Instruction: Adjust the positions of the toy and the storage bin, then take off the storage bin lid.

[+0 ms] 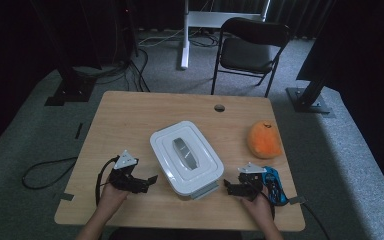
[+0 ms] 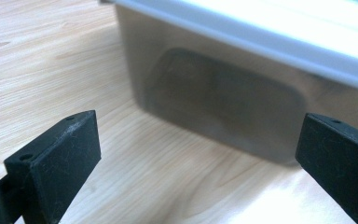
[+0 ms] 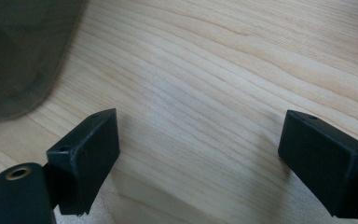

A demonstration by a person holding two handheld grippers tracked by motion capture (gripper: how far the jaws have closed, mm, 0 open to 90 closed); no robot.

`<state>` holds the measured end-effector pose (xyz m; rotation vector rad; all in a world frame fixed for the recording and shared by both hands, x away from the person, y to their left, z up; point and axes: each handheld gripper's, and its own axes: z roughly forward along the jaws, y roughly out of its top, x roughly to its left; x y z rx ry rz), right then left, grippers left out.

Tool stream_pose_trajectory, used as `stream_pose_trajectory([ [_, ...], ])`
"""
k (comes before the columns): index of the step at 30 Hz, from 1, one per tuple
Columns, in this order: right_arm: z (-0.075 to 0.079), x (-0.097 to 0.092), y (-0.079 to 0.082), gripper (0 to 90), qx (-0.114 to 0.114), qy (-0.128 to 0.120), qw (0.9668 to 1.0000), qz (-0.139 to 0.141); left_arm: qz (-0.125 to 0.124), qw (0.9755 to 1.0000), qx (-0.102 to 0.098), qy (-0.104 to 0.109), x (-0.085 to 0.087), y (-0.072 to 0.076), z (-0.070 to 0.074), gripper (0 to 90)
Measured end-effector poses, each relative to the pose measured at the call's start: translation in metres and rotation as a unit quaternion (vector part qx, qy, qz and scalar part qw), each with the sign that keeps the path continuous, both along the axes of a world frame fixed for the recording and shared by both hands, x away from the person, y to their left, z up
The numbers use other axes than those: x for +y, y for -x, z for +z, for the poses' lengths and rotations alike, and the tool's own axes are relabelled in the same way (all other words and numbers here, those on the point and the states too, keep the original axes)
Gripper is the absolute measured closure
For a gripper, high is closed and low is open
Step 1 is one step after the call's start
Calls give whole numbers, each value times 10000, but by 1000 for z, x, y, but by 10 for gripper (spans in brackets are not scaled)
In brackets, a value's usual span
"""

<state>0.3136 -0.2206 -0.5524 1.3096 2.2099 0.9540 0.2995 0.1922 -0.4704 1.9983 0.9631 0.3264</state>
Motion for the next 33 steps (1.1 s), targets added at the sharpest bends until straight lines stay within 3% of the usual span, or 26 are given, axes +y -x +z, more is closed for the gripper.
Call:
stream_pose_trajectory([
  [8,0,0,0,116,1,-3,10000,0,117,9995,-166,241,-10,6,26,4],
  [14,0,0,0,116,1,-3,10000,-2,13,9996,-238,144,-21,7,37,4],
  [24,0,0,0,116,4,1,10000,0,-313,9992,-257,42,-45,10,45,4],
  [33,0,0,0,116,5,-1,10000,-1,-429,9986,-311,5,-58,8,51,4],
])
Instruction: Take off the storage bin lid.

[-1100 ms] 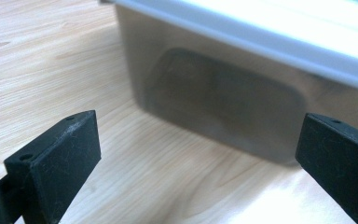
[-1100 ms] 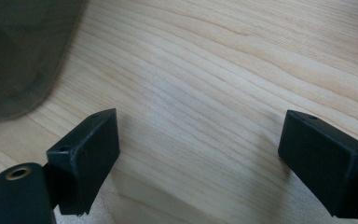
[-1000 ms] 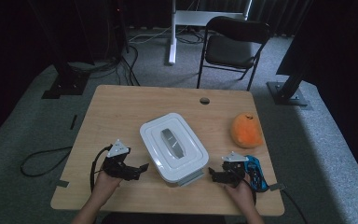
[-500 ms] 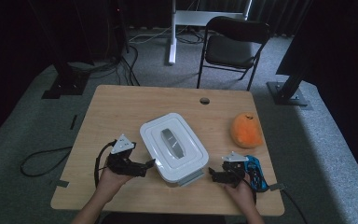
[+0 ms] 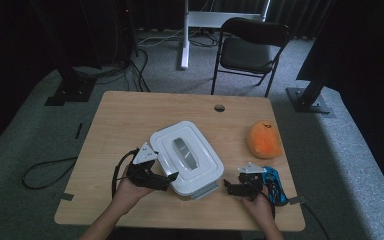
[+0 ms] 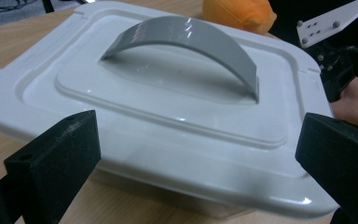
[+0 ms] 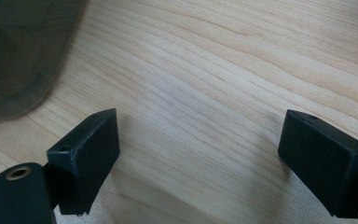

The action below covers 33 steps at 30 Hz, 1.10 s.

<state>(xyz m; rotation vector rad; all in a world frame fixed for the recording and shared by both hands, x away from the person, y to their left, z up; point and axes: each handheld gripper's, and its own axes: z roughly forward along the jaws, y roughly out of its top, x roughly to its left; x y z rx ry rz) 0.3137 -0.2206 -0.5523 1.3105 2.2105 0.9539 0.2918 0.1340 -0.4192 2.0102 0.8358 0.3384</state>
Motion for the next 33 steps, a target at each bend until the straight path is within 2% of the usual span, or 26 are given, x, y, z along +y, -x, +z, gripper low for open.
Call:
stream_pose_trajectory([
  [15,0,0,0,116,1,-1,10000,0,-268,9996,5,-107,-28,-11,4,4],
  [29,0,0,0,116,3,0,10000,1,-293,9992,60,-282,-47,-21,5,4],
  [33,0,0,0,116,2,0,10000,1,-284,9987,106,-410,-53,-24,3,4],
])
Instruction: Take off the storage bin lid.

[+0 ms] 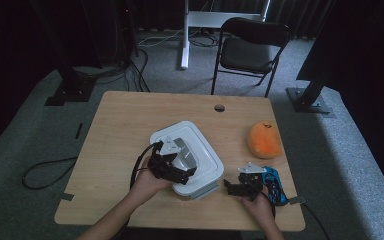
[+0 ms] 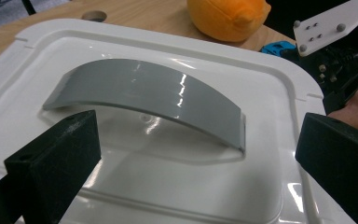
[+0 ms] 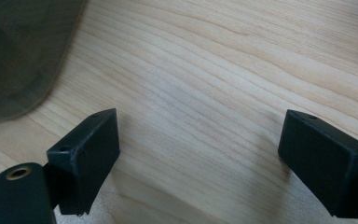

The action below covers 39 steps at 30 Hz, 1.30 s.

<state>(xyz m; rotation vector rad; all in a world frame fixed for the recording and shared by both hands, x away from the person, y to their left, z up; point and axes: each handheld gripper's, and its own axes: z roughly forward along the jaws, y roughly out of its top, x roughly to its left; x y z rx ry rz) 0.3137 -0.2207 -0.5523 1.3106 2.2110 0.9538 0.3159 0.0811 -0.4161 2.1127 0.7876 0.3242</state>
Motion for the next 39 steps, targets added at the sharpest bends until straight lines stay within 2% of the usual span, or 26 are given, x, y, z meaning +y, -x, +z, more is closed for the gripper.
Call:
stream_pose_trajectory([
  [10,0,0,0,116,0,-2,10000,-2,53,9998,143,-87,-15,-4,-3,5],
  [12,0,0,0,116,-1,-3,10000,-4,72,9998,134,-160,-18,-5,-4,5],
  [17,0,0,0,116,-1,-2,10000,-4,185,9994,34,-298,-24,-3,-7,75],
  [19,0,0,0,117,-2,0,10000,-4,248,9994,-15,-247,-24,-2,-8,152],
  [20,0,0,0,117,-3,0,10000,-5,276,9993,-20,-235,-24,-2,-8,154],
  [24,0,0,0,118,-6,2,10000,-4,390,9991,-91,-113,-20,-1,-9,269],
  [25,0,0,0,117,-6,2,10000,-3,388,9992,-87,-42,-19,-1,-9,309],
  [30,0,0,0,118,-11,5,10000,2,267,9995,-163,41,-18,3,-10,390],
  [31,0,0,0,118,-4,3,10000,-4,244,9995,-164,69,-18,3,-10,432],
  [34,0,0,0,118,-4,3,10000,-4,196,9996,-117,143,-16,3,-11,470],
  [39,0,0,0,118,-6,5,10000,-1,153,9986,89,506,-9,2,-13,547],
])
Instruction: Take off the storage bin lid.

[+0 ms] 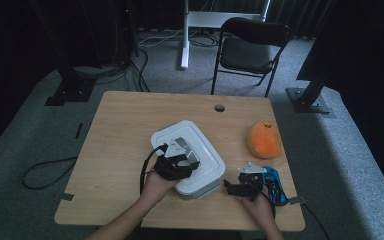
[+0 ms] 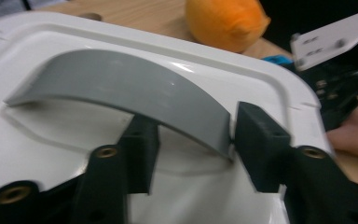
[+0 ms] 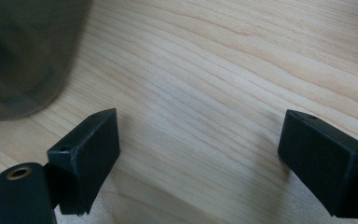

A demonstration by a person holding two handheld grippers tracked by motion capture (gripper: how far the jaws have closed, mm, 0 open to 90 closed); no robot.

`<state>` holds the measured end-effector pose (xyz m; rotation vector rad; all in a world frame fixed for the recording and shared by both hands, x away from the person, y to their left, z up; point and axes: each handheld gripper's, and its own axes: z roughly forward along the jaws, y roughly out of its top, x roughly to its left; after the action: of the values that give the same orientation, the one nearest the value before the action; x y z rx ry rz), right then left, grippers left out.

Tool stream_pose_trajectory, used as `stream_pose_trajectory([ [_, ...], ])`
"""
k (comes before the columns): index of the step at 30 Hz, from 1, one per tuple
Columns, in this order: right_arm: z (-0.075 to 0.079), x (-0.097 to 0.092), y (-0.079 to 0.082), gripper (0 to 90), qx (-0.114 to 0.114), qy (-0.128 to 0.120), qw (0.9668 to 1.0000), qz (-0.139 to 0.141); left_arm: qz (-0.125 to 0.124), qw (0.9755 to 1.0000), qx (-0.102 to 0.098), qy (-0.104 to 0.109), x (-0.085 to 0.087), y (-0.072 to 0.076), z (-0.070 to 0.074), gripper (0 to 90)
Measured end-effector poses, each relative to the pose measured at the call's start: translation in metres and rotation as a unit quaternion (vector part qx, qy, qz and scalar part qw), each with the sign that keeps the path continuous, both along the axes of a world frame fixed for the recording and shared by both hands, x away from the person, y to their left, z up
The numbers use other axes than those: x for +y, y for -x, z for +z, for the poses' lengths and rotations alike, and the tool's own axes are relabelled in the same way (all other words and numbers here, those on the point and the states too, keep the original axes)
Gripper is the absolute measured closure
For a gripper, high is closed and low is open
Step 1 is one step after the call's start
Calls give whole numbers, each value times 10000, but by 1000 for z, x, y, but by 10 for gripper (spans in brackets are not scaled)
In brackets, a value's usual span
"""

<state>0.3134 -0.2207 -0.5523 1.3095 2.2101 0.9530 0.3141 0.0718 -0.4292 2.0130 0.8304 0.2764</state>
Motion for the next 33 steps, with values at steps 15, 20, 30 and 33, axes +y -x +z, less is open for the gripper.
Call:
stream_pose_trajectory([
  [15,0,0,0,118,4,-4,10000,-5,-79,9994,55,342,8,3,3,619],
  [20,0,0,0,118,2,-7,10000,-5,-127,9985,-24,527,12,7,5,636],
  [30,0,0,0,118,-4,-2,10000,-2,-211,9942,-174,1036,21,16,13,721],
  [33,0,0,0,118,-3,0,10000,-3,-218,9927,-237,1164,25,19,16,746],
])
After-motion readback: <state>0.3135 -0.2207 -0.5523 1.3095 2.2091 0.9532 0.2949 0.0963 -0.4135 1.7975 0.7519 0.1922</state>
